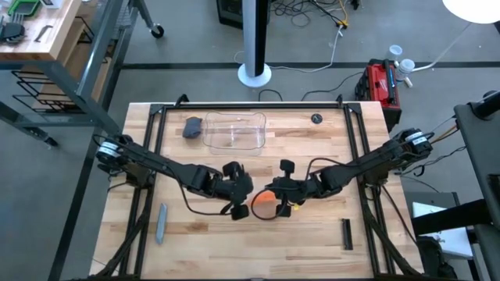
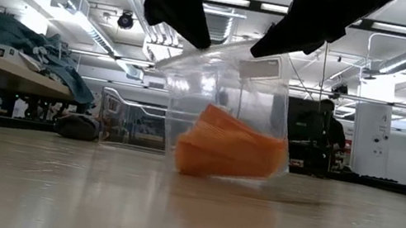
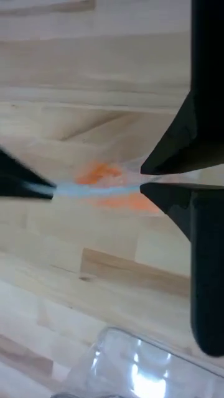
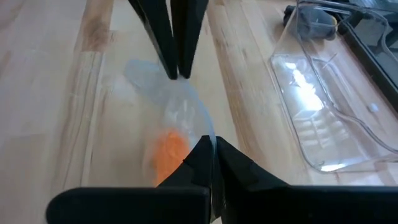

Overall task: Roll bandage
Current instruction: Put the zip bag into the transparent bin

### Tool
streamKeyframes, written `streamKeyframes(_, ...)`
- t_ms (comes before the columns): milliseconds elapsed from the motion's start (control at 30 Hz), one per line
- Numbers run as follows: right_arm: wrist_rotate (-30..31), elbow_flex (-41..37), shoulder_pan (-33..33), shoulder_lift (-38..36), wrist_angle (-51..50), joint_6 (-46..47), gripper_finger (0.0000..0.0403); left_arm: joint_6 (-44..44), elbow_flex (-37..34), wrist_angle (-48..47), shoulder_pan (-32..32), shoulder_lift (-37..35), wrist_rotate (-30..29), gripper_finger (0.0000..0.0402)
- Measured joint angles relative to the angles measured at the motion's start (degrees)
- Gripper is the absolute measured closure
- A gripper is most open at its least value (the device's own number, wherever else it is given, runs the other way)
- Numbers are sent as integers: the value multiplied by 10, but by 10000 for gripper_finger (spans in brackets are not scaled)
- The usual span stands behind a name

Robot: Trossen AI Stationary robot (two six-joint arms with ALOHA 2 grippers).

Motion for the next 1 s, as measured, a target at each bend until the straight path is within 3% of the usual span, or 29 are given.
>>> streamKeyframes(133, -1, 0, 0, 0, 2, 0, 403, 12, 0, -4, -3, -2, 0, 398)
streamKeyframes(433, -4, 0, 0, 0, 2, -1, 403, -27, 0, 16, -1, -3, -5, 398)
streamKeyframes(867, -5, 0, 0, 0, 2, -1, 403, -69, -4, 14, 13, -1, 14, 267)
streamKeyframes(1000, -5, 0, 0, 0, 2, -1, 403, -66, -5, 13, 13, 0, 29, 250)
